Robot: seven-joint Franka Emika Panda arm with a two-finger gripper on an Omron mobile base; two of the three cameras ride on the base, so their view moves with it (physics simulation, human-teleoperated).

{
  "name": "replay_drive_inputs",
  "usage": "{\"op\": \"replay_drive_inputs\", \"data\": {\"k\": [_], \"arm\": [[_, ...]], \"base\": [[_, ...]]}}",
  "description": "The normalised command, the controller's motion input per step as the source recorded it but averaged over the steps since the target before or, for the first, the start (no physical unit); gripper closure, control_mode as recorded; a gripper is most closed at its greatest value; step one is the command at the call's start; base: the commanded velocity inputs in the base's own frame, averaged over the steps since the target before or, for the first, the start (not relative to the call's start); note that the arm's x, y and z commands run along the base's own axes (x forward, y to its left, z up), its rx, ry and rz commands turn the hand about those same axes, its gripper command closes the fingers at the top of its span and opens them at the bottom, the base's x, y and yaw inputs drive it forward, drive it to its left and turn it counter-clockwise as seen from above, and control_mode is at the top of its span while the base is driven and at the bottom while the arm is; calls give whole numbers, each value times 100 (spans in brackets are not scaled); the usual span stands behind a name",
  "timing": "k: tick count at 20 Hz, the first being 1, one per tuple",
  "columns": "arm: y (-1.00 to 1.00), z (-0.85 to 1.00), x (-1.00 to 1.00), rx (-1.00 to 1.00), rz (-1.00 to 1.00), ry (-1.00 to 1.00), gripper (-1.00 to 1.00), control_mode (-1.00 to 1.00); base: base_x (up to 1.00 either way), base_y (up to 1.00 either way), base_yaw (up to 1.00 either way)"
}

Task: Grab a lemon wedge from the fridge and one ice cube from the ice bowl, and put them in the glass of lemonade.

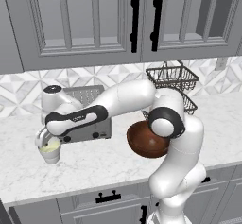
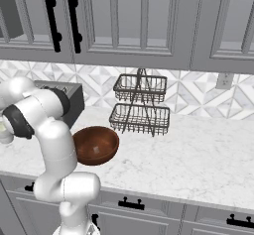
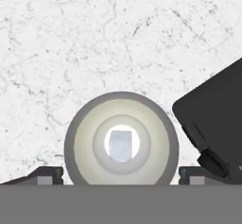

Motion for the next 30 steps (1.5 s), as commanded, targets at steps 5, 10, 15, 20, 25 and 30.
{"op": "replay_drive_inputs", "data": {"k": [5, 10, 15, 20, 25, 30], "arm": [[0, 19, -40, 4, 0, -15, -100, -100], [0, 9, -38, 3, 0, -11, -100, -100], [-1, 0, -34, 1, 0, -7, -100, -100], [-10, 2, -28, 2, 0, -8, -100, -100], [-70, 18, -14, 10, -2, -1, -100, -100], [-100, 79, -21, 3, -6, 0, -100, -100]], "base": [[0, 0, 0], [0, 0, 0], [0, 0, 0], [0, 0, 0], [0, 0, 0], [0, 0, 0]]}}
